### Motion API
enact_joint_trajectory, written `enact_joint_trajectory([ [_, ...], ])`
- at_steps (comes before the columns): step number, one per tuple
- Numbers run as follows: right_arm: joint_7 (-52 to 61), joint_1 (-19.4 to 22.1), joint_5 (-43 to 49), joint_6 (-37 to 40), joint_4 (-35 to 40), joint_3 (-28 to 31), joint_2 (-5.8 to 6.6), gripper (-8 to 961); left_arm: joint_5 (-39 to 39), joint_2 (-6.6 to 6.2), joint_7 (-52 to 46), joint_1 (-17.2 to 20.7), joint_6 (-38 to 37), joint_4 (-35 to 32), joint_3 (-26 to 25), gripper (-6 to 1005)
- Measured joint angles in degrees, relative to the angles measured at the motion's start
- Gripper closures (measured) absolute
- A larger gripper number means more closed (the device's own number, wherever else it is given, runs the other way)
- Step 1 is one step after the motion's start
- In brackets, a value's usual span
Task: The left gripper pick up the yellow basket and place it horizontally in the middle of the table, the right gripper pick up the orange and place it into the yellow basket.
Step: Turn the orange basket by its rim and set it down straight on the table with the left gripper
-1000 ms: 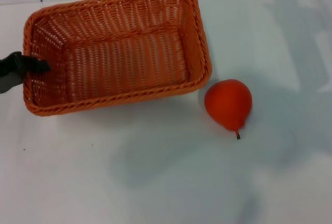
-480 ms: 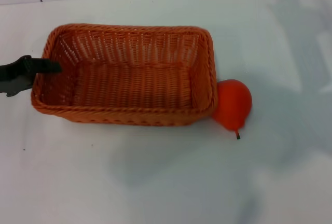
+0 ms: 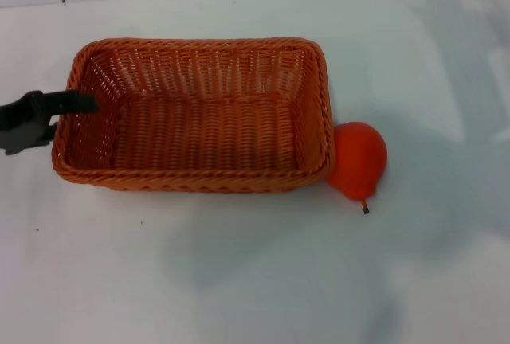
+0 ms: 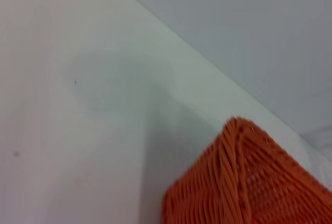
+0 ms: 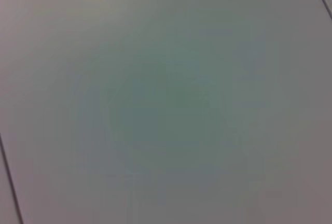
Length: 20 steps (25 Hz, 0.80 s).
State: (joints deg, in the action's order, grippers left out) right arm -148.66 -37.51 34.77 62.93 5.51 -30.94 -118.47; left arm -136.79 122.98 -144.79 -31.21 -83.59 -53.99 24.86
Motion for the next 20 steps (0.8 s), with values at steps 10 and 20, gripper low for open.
enact_joint_trajectory([
  [10,2.0,-0.3,0.1,-3.2,1.3,-1.4,0.4,39,0.7,-0.24,1.1,0.3,-7.3,1.1,0.1,284],
  [20,17.3,1.0,7.3,-9.3,8.3,-13.6,3.79,38,5.1,-1.98,6.1,3.4,-0.9,2.2,-1.0,284],
])
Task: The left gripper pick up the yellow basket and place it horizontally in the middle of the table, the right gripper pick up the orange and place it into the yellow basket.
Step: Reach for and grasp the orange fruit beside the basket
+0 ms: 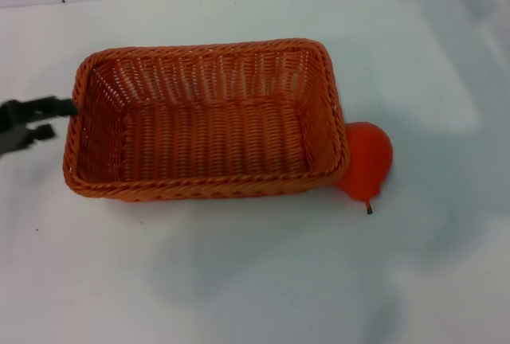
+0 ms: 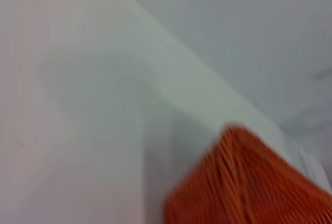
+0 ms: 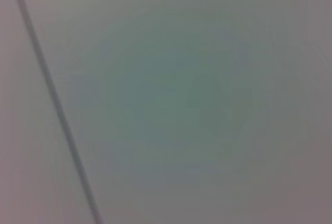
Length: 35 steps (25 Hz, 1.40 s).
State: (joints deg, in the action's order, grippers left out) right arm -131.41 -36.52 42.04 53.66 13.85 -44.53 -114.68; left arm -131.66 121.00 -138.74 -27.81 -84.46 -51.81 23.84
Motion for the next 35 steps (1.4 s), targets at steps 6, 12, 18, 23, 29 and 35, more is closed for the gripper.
enact_joint_trajectory([
  [6,20.2,1.5,20.0,3.1,7.4,-4.5,5.84,38,5.6,-0.41,5.7,2.5,4.7,0.9,-3.2,285],
  [12,43.7,0.8,50.1,18.3,20.4,-4.6,11.61,39,18.3,0.46,18.1,4.5,4.6,3.5,-6.9,288],
  [18,54.7,-2.8,77.2,36.3,35.1,-4.2,11.43,39,28.3,1.95,31.1,4.8,4.5,6.4,-7.0,290],
  [23,56.3,-5.6,88.8,41.0,36.2,-4.4,10.57,38,35.5,2.52,41.6,4.6,4.4,10.0,-7.0,292],
  [29,56.4,-6.4,94.5,42.9,36.3,-5.7,8.69,64,45.1,2.7,55.8,4.3,3.0,16.3,-6.7,293],
  [35,56.1,-7.5,100.8,42.4,35.9,-6.6,4.38,103,49.2,2.74,62.7,3.8,2.4,20.2,-6.5,294],
])
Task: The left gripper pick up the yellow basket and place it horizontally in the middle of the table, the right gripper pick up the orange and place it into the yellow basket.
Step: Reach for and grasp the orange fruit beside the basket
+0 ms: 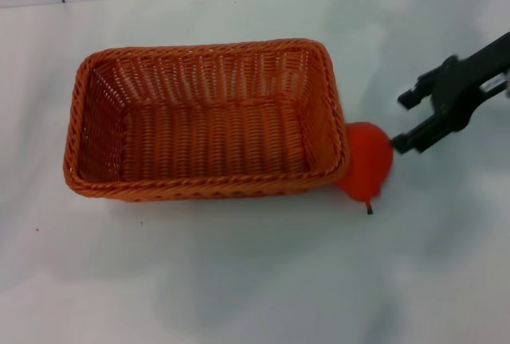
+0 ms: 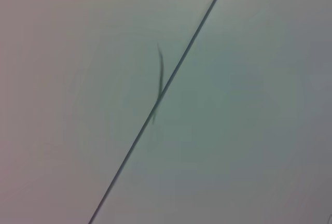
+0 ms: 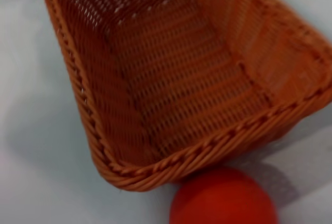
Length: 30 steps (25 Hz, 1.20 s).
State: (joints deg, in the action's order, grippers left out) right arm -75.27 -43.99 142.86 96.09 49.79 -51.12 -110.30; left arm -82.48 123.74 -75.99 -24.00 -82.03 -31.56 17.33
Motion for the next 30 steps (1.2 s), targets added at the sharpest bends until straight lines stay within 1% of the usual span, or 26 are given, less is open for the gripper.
enact_joint_trajectory([
  [2,-0.1,-0.3,1.7,-0.8,0.0,-0.2,-1.58,116,0.1,0.01,0.1,-0.2,0.0,0.1,0.1,294],
  [4,-0.1,-0.5,2.8,-2.0,-0.6,-0.8,-2.87,130,0.1,0.0,0.1,-0.4,0.0,0.1,0.1,294],
  [7,-0.3,-1.4,3.5,-5.5,-3.7,-2.3,-4.3,149,0.2,-0.03,0.2,-0.5,0.0,0.3,0.1,294],
  [8,-0.3,-1.4,3.5,-5.5,-3.7,-2.3,-4.3,156,0.2,-0.03,0.2,-0.6,0.0,0.4,0.1,294],
  [12,-1.4,-2.6,3.6,-8.4,-8.0,-3.5,-4.98,182,0.2,-0.06,0.1,-0.8,-0.1,0.5,0.1,293],
  [14,-1.9,-2.7,3.5,-8.8,-8.5,-3.5,-5.14,195,0.2,-0.07,0.0,-1.0,-0.1,0.5,0.1,293],
  [20,-2.4,-2.6,3.3,-8.5,-8.3,-3.1,-4.73,423,0.3,-0.07,-0.1,-1.3,-0.1,0.6,0.1,293],
  [26,-2.6,-2.3,3.3,-8.5,-8.2,-3.0,-4.19,495,0.3,0.0,-0.3,-1.3,-0.1,0.8,0.1,294],
  [28,-3.3,-2.2,3.2,-8.3,-8.2,-1.6,-3.86,519,0.3,0.01,-0.5,-1.3,-0.1,0.8,0.0,294],
  [30,-5.0,-2.0,2.7,-7.1,-8.2,1.6,-3.09,543,0.3,0.01,-0.8,-1.3,-0.1,0.8,-0.1,294],
])
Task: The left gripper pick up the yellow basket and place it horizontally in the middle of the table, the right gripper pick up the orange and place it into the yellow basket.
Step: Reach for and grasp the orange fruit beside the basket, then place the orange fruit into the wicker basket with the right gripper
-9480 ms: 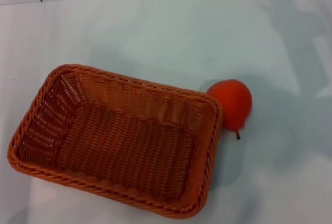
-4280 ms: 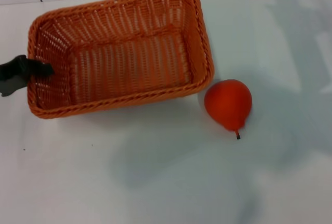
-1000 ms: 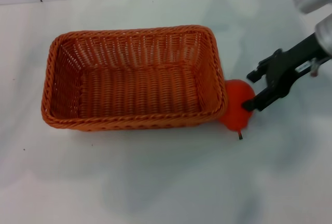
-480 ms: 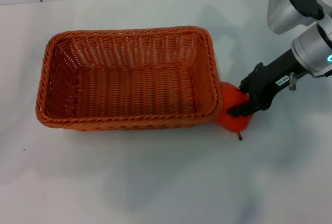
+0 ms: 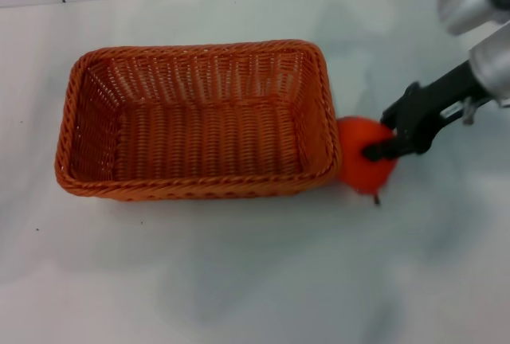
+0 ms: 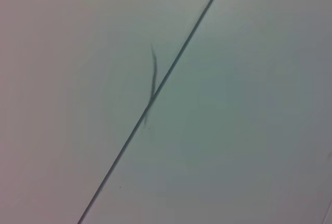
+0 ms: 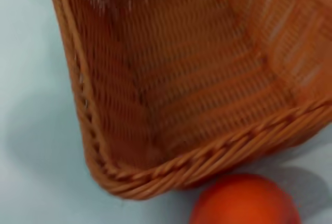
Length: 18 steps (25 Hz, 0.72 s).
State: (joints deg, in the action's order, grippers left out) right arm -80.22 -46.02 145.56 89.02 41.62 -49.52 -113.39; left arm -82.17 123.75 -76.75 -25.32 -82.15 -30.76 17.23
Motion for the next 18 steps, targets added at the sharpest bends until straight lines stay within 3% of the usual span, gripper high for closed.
enact_joint_trajectory([
  [6,-4.5,2.9,-9.6,2.5,0.1,12.0,5.19,626,0.0,0.0,-0.1,0.0,-0.6,0.0,-0.3,293],
  [9,-5.2,4.8,-19.5,2.3,0.1,15.2,6.44,651,0.1,0.0,-0.1,0.1,-0.6,0.0,-0.3,293],
  [11,-5.8,5.8,-27.8,2.1,0.0,16.0,6.25,671,0.1,-0.01,-0.2,0.0,-0.6,0.0,-0.3,293],
  [13,-6.7,6.1,-34.0,2.3,-0.1,15.4,5.05,690,0.1,-0.01,-0.2,0.0,-0.6,0.0,-0.2,293],
  [18,-8.3,3.8,-38.5,2.6,0.0,11.7,-0.15,717,0.1,0.0,-0.2,-0.2,-0.6,0.0,-0.1,294],
])
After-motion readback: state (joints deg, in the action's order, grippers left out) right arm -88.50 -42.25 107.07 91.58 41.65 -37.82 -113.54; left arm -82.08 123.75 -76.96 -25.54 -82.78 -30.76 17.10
